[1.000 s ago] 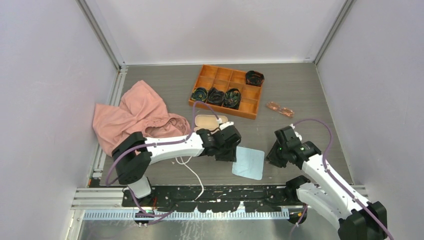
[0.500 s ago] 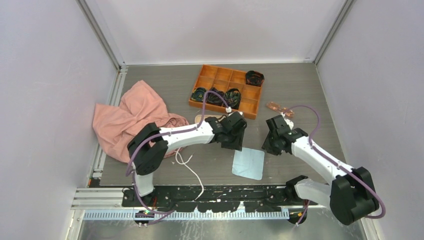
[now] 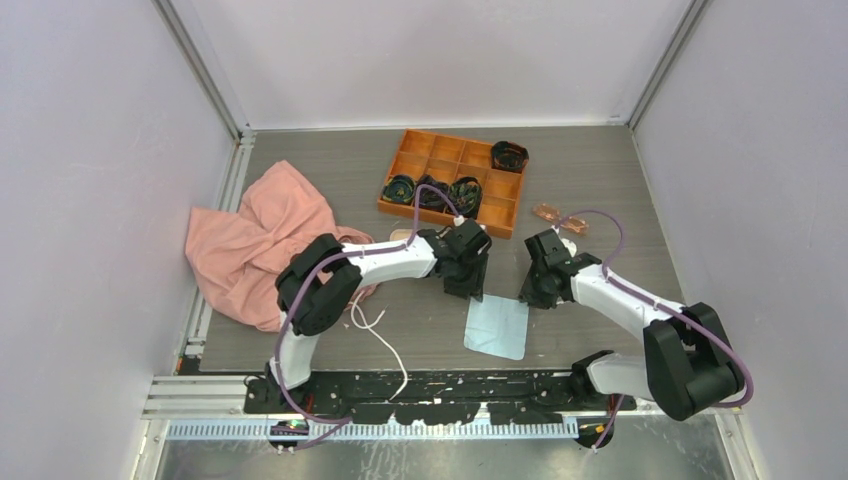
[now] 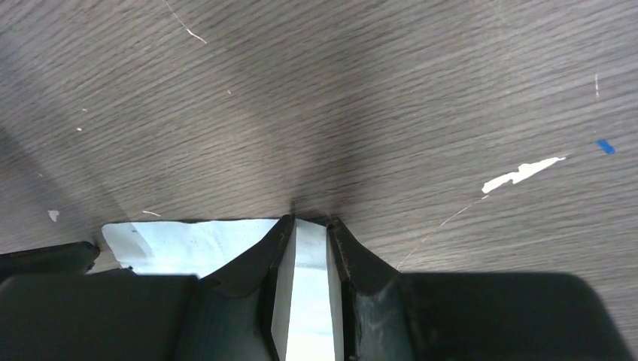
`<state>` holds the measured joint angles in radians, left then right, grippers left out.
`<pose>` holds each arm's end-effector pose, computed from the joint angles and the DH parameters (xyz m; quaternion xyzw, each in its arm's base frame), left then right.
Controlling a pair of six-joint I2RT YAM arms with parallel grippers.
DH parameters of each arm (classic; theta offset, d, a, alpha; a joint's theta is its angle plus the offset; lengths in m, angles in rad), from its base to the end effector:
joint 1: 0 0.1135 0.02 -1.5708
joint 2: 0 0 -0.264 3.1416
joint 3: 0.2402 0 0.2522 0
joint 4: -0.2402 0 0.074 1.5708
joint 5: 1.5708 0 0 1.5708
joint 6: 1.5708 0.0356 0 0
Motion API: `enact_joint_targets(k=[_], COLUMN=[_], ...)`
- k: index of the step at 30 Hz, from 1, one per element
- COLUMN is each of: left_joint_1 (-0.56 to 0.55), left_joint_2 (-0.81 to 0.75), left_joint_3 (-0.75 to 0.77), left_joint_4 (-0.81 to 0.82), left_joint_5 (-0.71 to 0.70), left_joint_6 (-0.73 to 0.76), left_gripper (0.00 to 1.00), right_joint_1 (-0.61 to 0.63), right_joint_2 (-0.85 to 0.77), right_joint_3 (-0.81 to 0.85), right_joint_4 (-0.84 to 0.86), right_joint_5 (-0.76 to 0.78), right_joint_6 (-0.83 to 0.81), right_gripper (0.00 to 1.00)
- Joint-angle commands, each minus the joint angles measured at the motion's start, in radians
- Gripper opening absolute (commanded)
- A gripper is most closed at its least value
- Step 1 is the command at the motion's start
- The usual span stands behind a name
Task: Organize the sunglasses
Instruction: Fold the glasses cleaning cloth at the center of the board.
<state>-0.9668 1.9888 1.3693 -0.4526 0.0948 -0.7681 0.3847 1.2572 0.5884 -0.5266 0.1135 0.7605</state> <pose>0.2322 -0.3425 0.1653 0.1077 0.9621 -0.2177 0.1244 0.1944 0.0743 0.1581 0.1936 0.9616 0.0541 0.1868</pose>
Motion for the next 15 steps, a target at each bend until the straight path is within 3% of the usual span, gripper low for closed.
enact_joint_targets(k=[1, 15], left_joint_1=[0.003, 0.008], left_joint_2=[0.039, 0.092], left_joint_3=[0.018, 0.072], left_joint_4=[0.006, -0.013], left_joint_5=[0.009, 0.033], left_joint_6=[0.020, 0.023], left_gripper=[0.39, 0.15], right_joint_1=[-0.001, 0.000], right_joint_2=[0.006, -0.043], right_joint_3=[-0.020, -0.041], right_joint_4=[0.044, 0.004], right_joint_5=[-0.002, 0.005], right_joint_6=[-0.012, 0.008], right_gripper=[0.28, 0.30])
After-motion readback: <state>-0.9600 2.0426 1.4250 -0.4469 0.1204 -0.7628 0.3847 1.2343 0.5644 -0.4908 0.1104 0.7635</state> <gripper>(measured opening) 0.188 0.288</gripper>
